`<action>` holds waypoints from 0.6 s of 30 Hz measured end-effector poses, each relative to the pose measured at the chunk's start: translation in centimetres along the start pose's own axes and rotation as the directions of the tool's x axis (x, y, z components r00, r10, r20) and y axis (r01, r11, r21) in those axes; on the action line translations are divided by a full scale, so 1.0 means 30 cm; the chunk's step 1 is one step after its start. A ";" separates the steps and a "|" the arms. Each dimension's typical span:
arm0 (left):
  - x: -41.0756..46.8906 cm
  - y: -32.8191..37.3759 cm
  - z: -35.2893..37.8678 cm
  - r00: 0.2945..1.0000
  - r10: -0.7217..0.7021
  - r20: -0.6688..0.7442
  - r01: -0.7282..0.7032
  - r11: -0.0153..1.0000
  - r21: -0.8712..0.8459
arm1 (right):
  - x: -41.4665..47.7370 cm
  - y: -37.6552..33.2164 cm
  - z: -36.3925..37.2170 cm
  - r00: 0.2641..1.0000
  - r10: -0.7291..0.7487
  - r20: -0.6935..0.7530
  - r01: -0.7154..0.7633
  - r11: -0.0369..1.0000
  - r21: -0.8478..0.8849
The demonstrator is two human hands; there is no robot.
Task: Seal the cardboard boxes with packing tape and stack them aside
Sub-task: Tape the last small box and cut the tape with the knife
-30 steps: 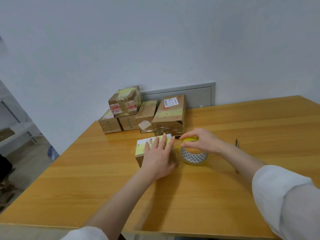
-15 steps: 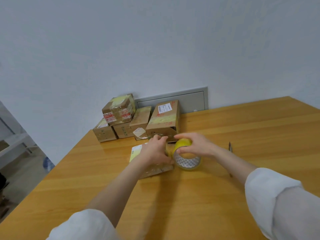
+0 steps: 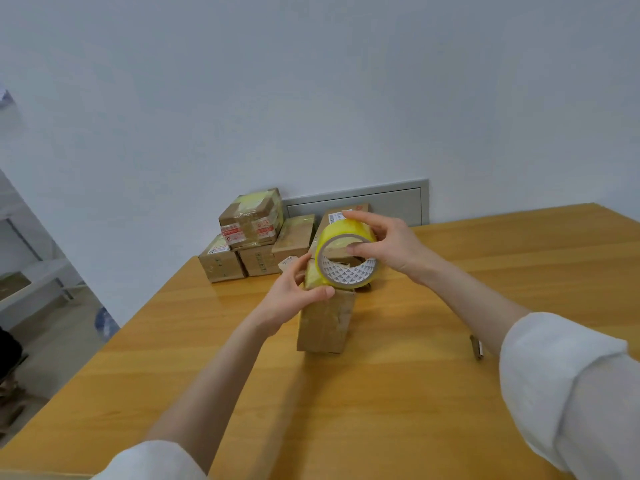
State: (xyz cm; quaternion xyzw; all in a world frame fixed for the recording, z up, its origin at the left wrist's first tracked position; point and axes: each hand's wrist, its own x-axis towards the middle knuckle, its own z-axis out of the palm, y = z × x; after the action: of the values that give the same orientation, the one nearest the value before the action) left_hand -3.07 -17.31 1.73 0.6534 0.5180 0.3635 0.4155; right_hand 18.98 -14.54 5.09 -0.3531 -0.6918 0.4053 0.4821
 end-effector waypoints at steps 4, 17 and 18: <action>-0.003 -0.015 -0.019 1.000 0.019 -0.013 -0.019 1.000 0.023 | 0.028 -0.034 0.004 0.997 0.003 0.077 0.011 0.983 -0.181; -0.040 -0.064 -0.072 0.999 0.035 0.008 -0.035 0.998 -0.053 | -0.020 0.045 -0.113 0.974 0.134 0.184 -0.064 0.936 -0.346; -0.042 -0.070 -0.075 0.999 0.037 0.008 -0.036 0.998 -0.059 | -0.019 0.049 -0.111 0.975 0.128 0.179 -0.061 0.939 -0.340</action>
State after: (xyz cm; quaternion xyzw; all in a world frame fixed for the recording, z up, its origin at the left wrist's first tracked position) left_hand -6.15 -17.91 0.62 0.6519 0.4932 0.3828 0.4303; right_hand 22.47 -13.69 4.24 -0.4200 -0.7769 0.3389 0.3242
